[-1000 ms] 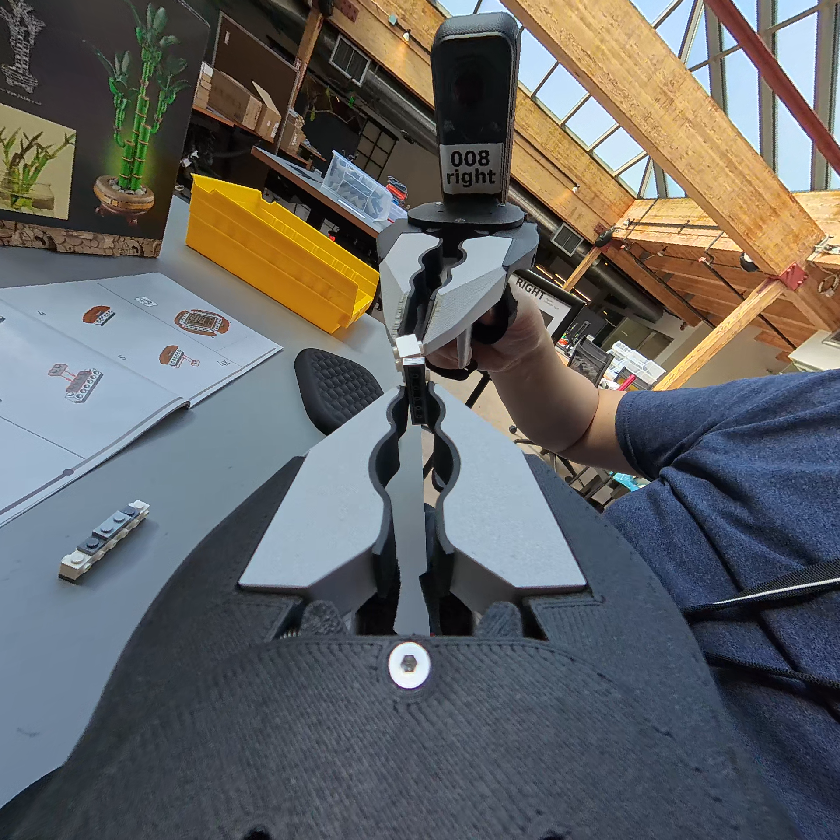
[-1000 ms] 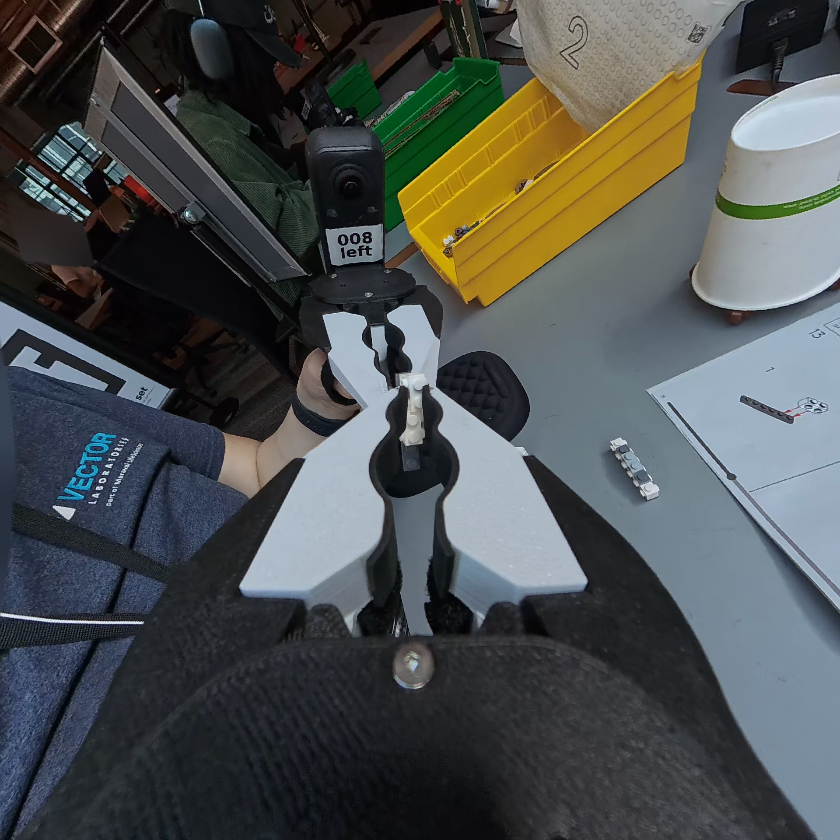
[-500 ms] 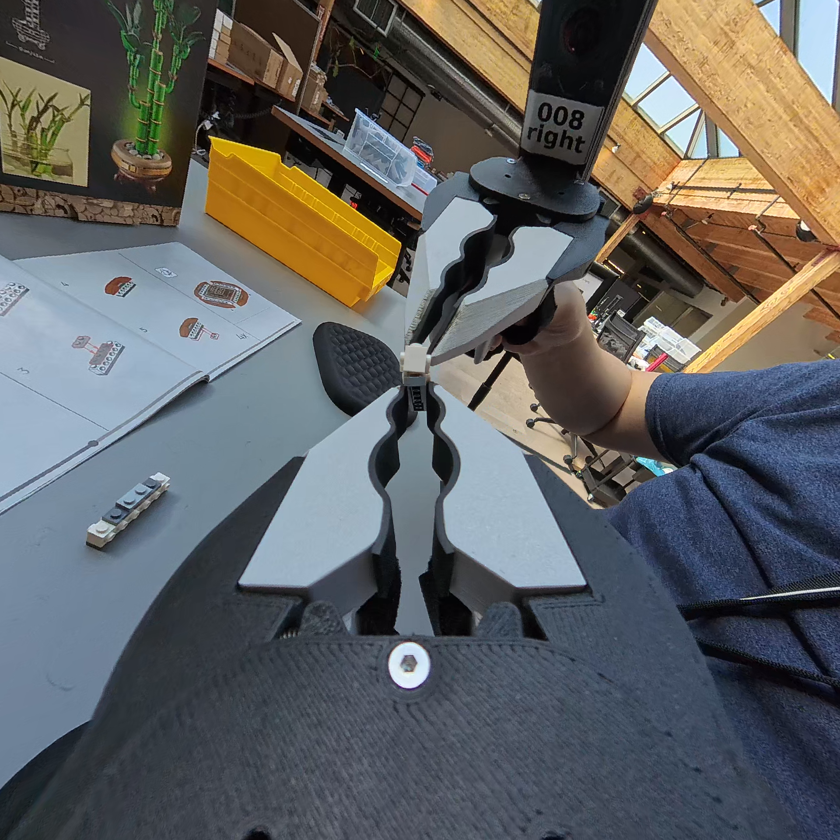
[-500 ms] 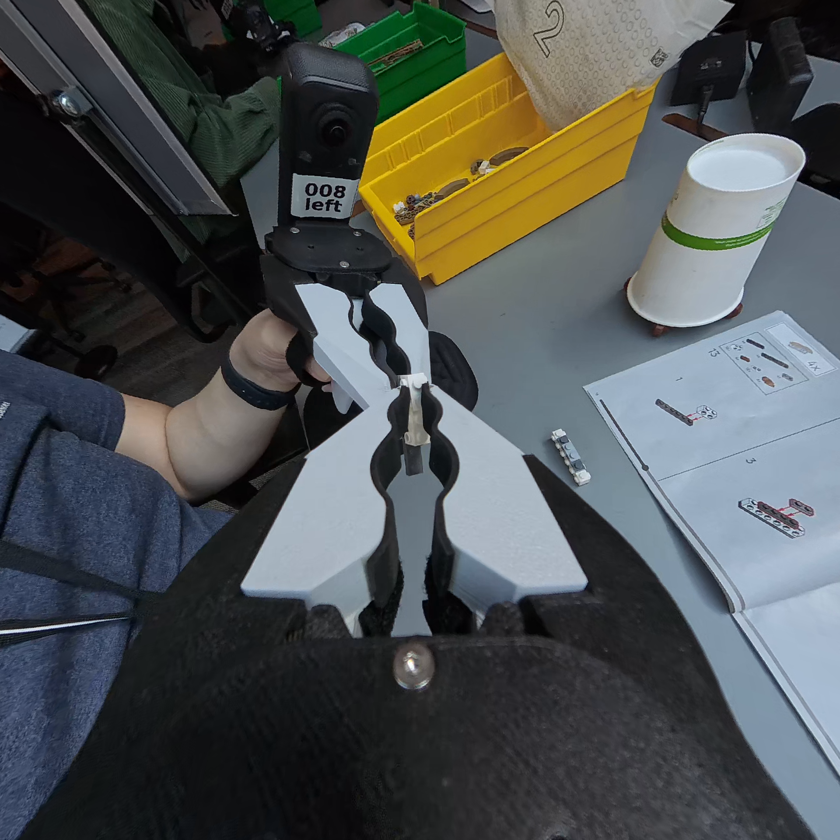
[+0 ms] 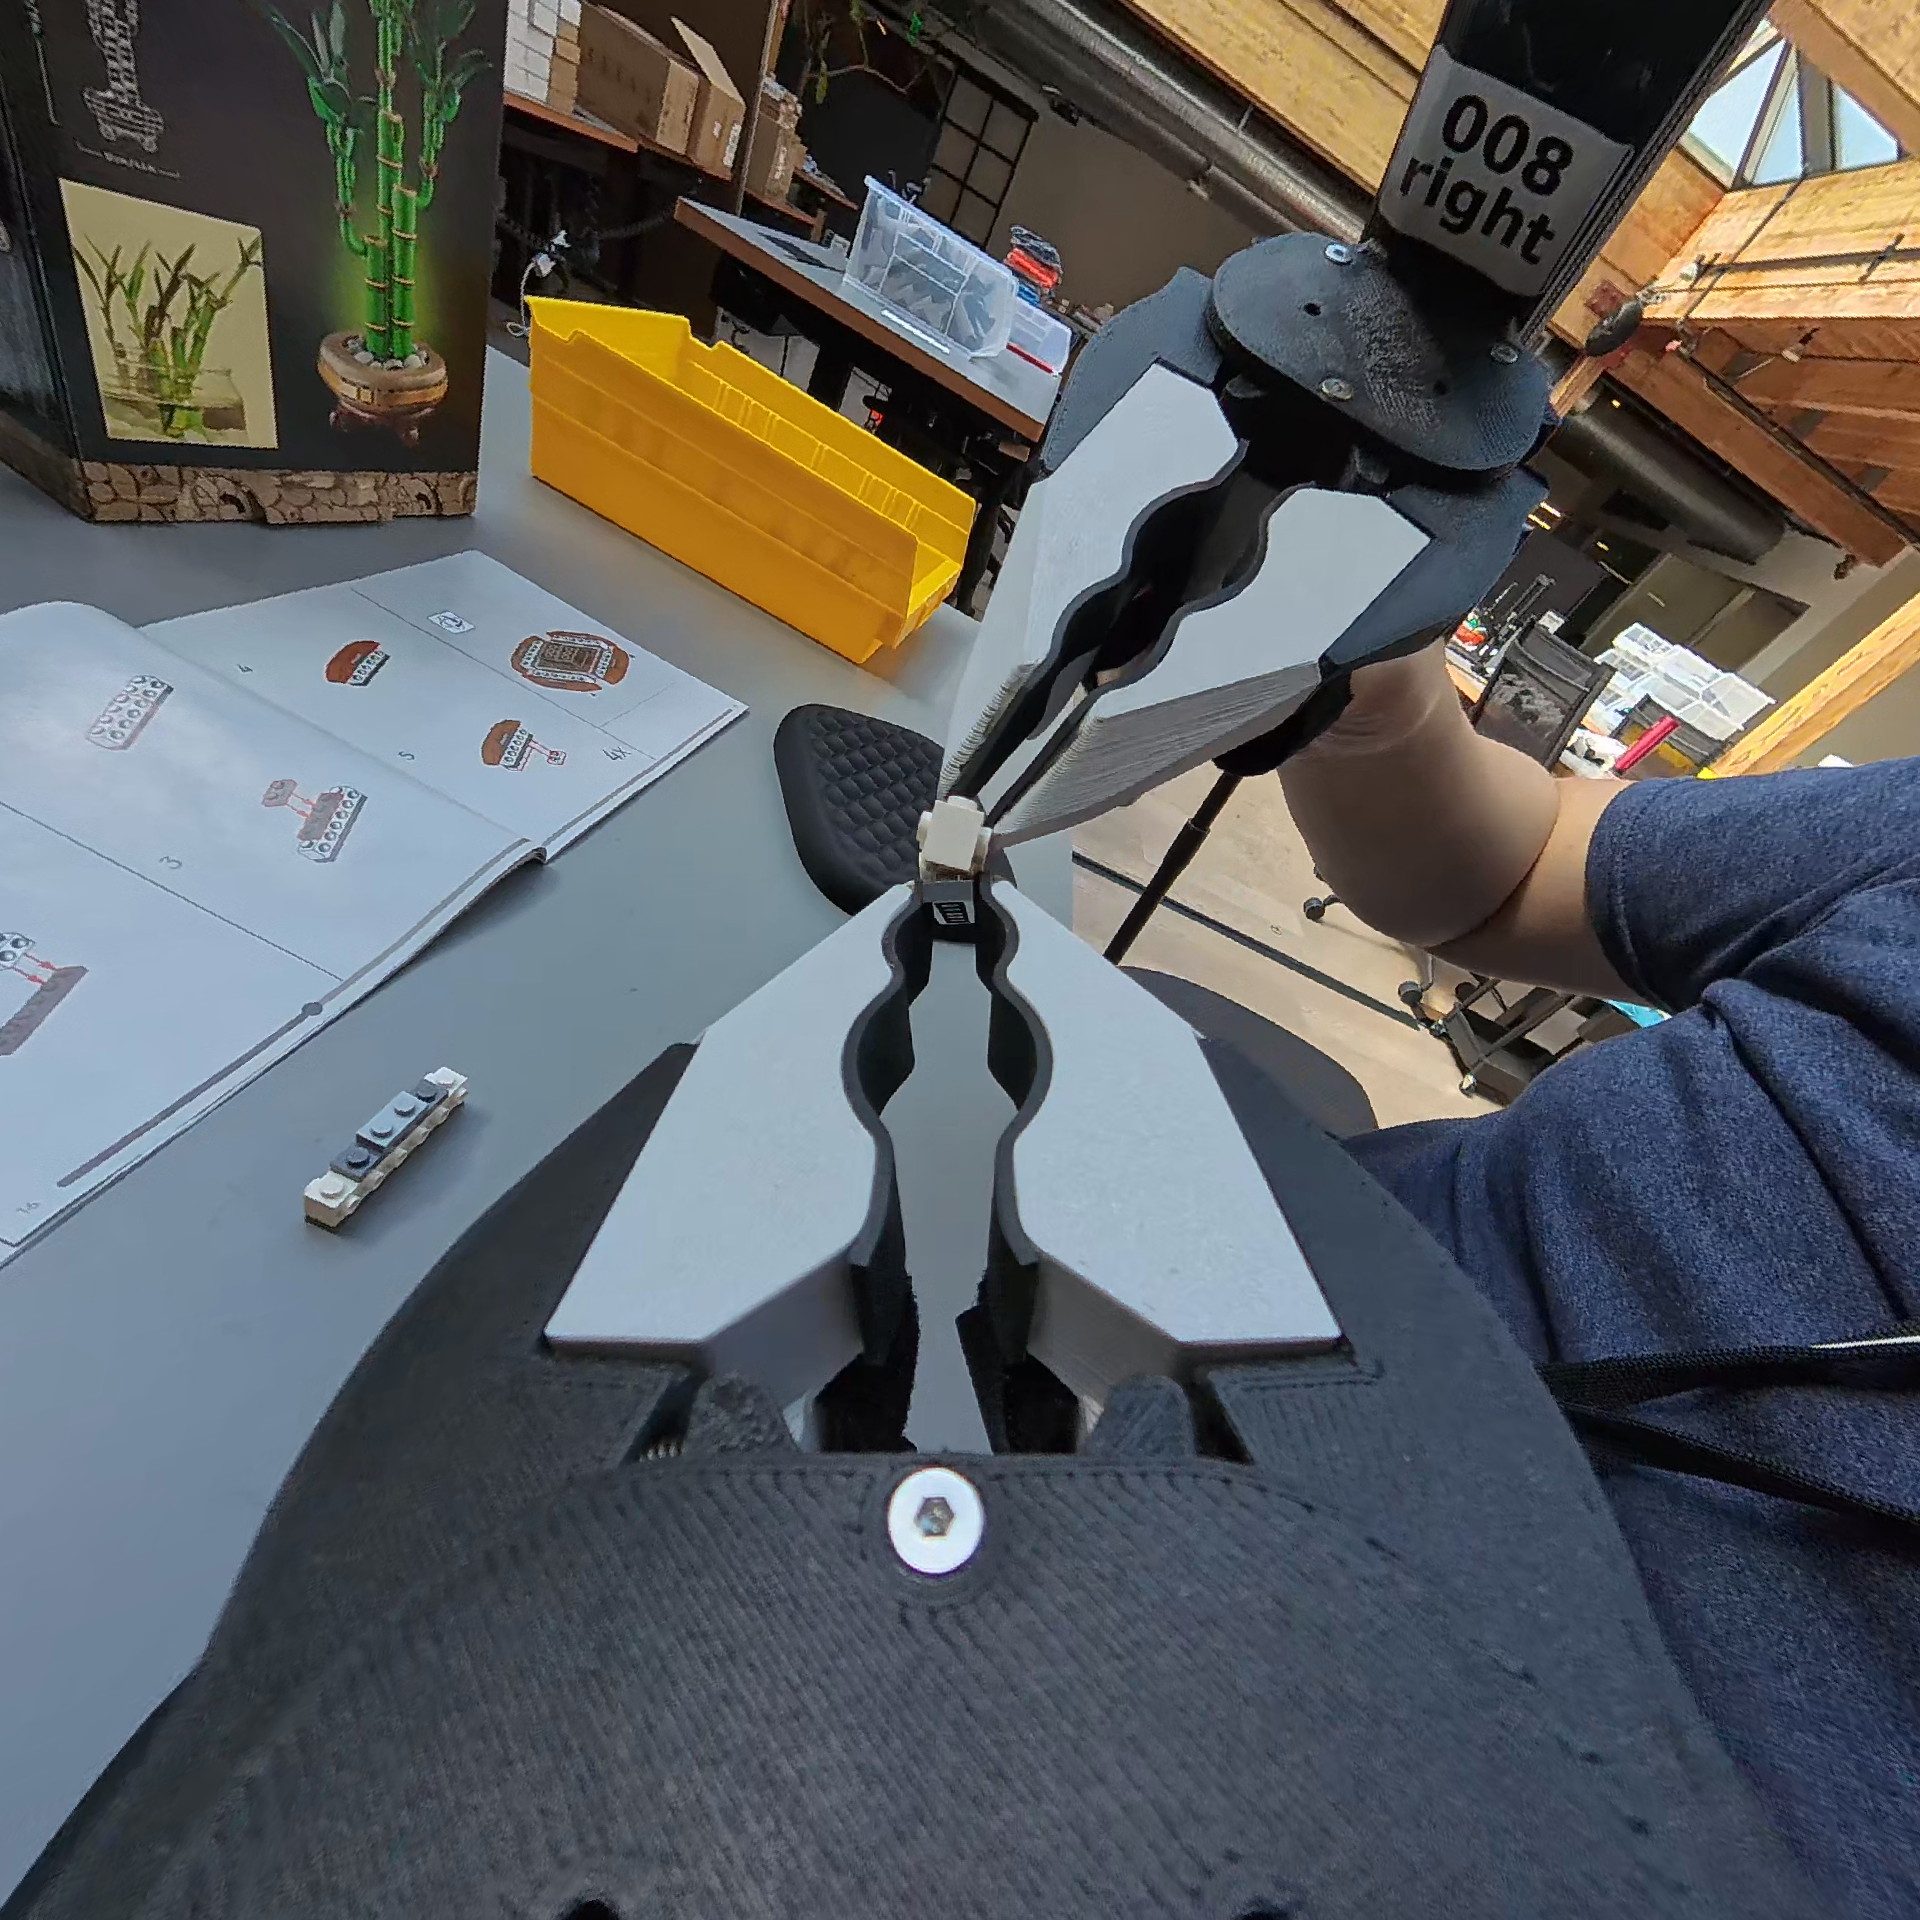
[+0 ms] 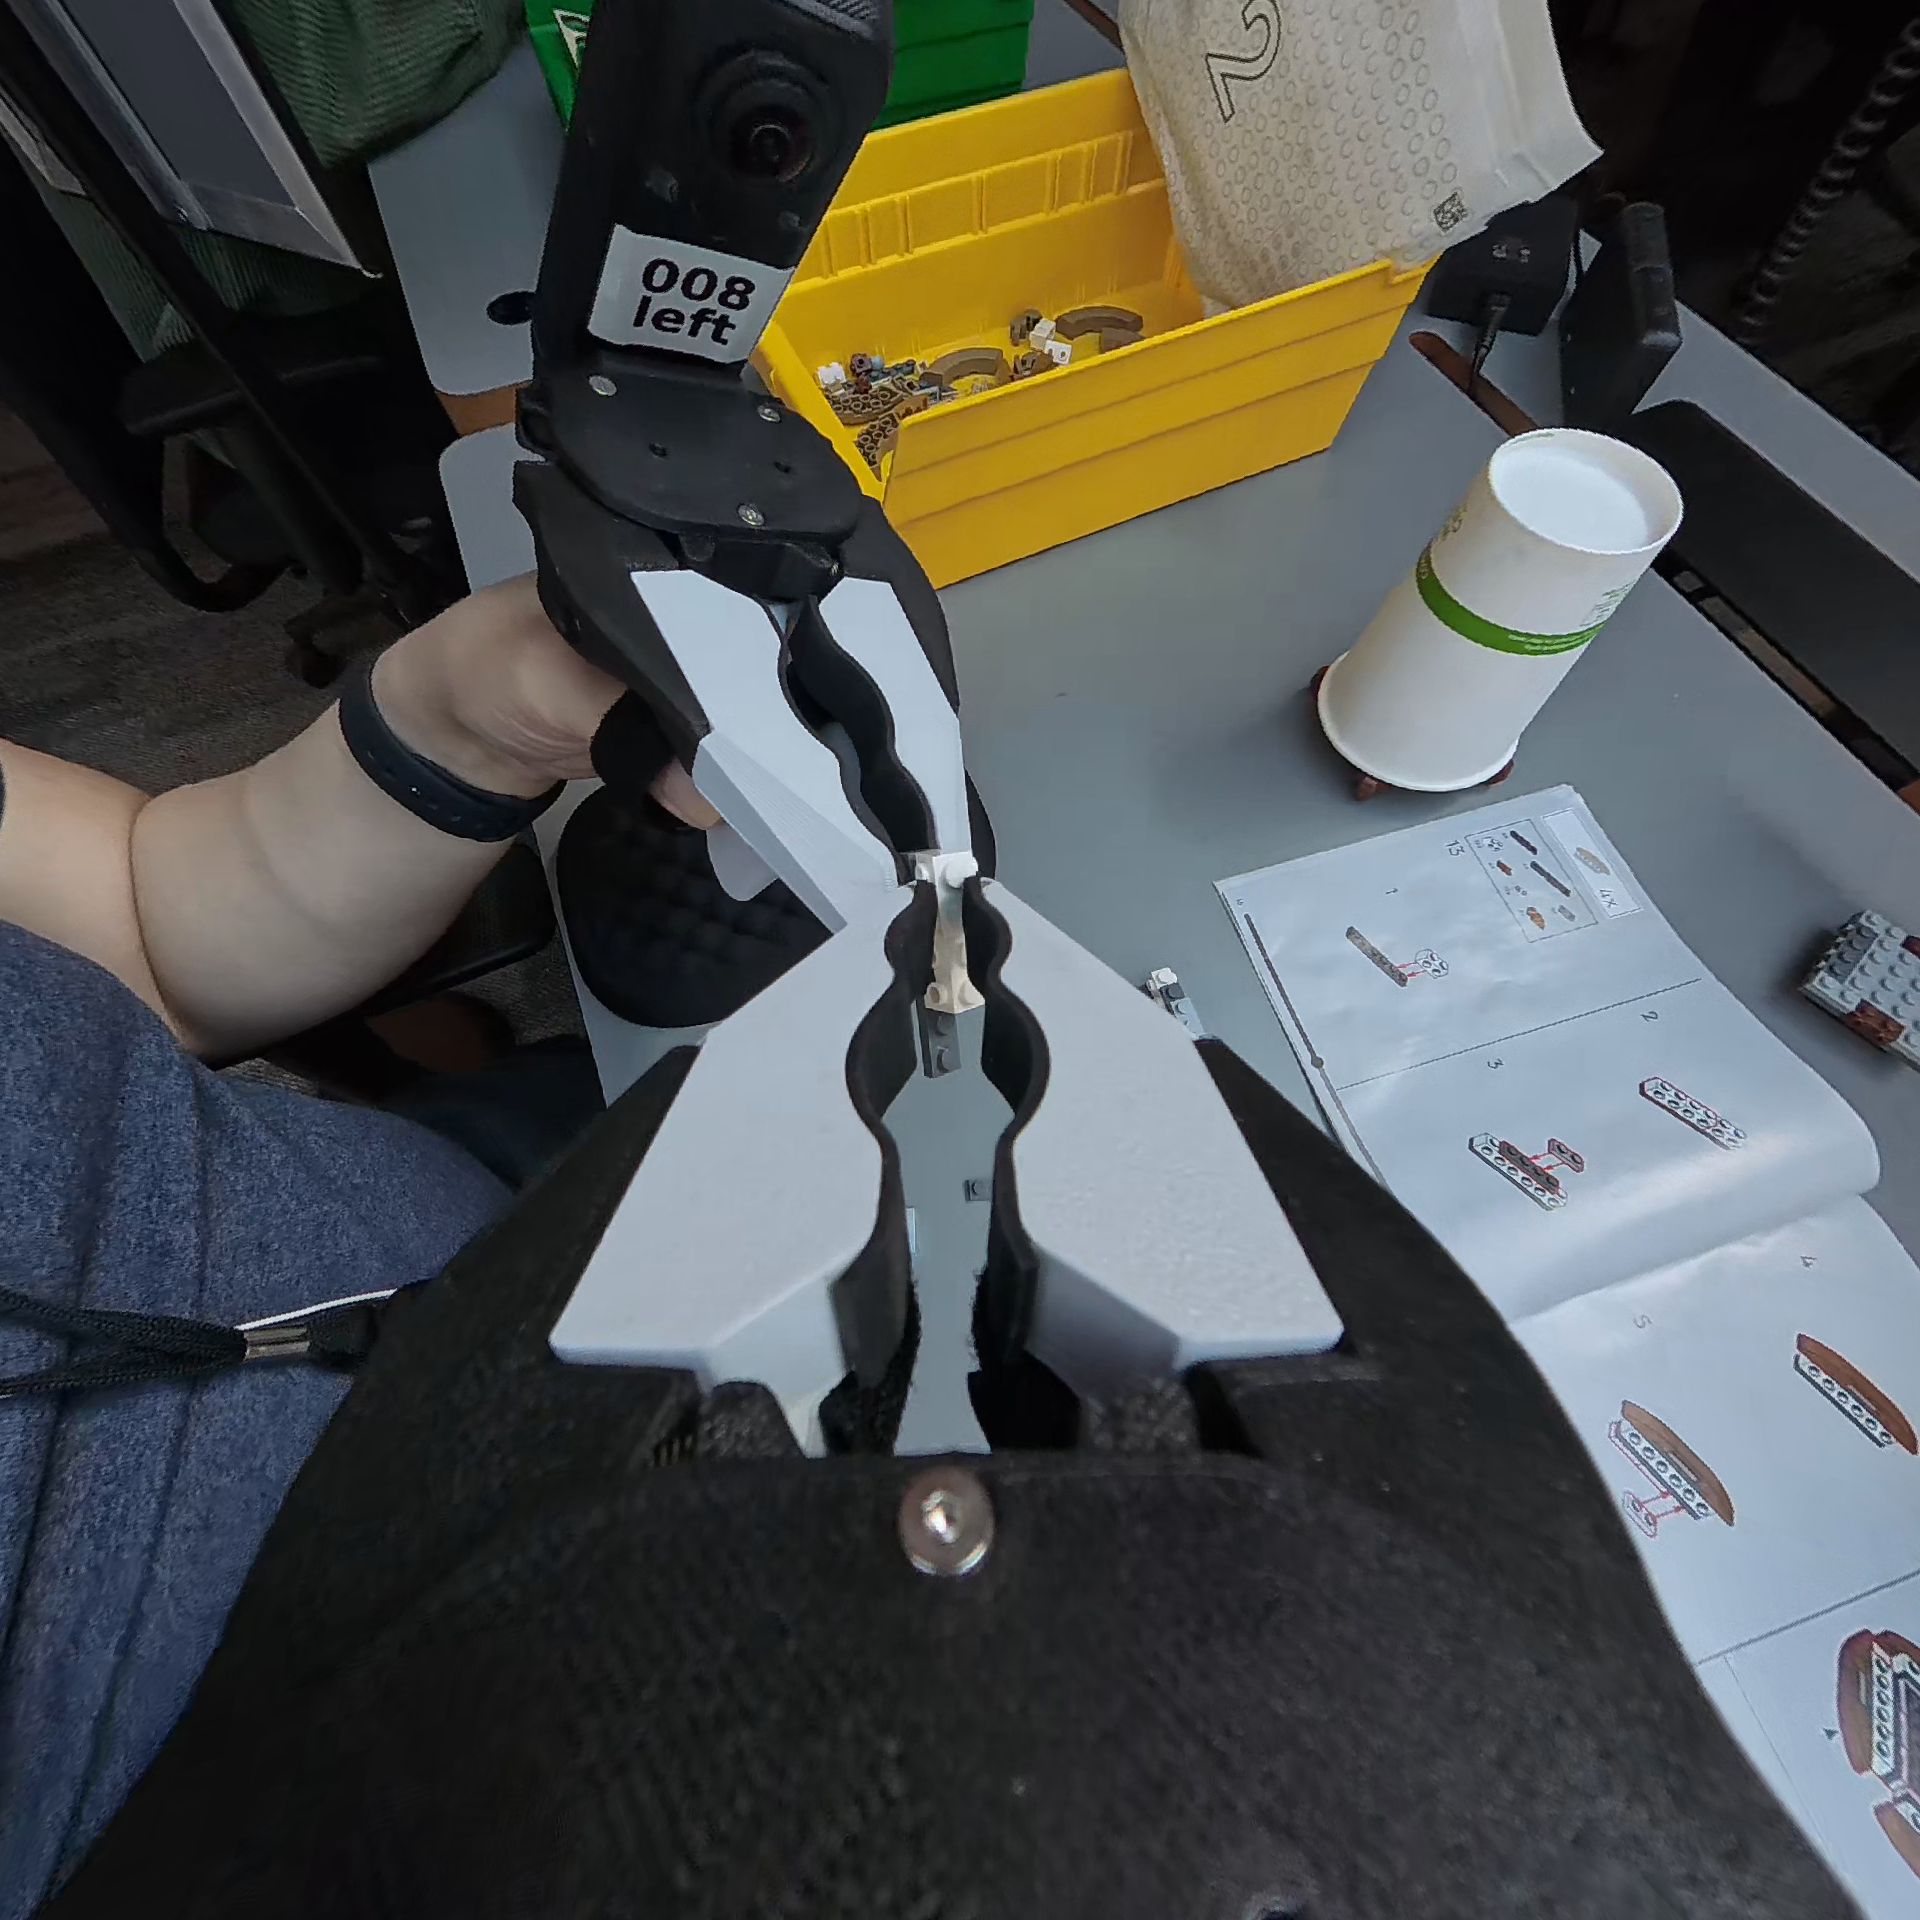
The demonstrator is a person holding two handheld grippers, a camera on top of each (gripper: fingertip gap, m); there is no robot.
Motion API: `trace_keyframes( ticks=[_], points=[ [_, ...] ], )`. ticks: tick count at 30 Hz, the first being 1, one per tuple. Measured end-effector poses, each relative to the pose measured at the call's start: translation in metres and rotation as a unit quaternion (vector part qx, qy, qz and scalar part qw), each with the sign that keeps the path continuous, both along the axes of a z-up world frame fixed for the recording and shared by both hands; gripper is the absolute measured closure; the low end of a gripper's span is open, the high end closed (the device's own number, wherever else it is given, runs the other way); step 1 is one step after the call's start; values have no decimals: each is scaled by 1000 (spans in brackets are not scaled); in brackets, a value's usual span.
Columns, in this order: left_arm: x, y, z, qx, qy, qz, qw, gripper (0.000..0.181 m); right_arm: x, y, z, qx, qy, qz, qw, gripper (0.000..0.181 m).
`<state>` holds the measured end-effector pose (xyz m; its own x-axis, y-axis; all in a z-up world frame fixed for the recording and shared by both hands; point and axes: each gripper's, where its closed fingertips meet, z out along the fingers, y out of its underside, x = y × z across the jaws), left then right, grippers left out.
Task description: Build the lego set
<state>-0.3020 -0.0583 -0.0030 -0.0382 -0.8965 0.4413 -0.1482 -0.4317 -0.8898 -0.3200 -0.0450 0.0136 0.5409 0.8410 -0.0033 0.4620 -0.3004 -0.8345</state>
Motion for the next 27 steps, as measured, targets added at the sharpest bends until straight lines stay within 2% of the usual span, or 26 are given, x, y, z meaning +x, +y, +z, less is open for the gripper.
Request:
trace_keyframes(
  ticks=[5, 17, 20, 27],
  points=[
    [0, -4, 7, 15, -14, -2, 1000, 176, 0, -4, 7, 4, -20, 26, 999, 176],
    [0, -4, 13, 1, -30, 1, 1000, 176, -4, -12, 8, 37, -59, 46, 997, 157],
    [-1, -3, 12, -5, -29, 3, 1000, 176, -6, -15, 6, 58, -75, 54, 994, 146],
    [-1, -3, 17, -36, -48, -1, 998, 176, -8, -12, 4, 146, -137, 34, 979, 142]
  ],
)
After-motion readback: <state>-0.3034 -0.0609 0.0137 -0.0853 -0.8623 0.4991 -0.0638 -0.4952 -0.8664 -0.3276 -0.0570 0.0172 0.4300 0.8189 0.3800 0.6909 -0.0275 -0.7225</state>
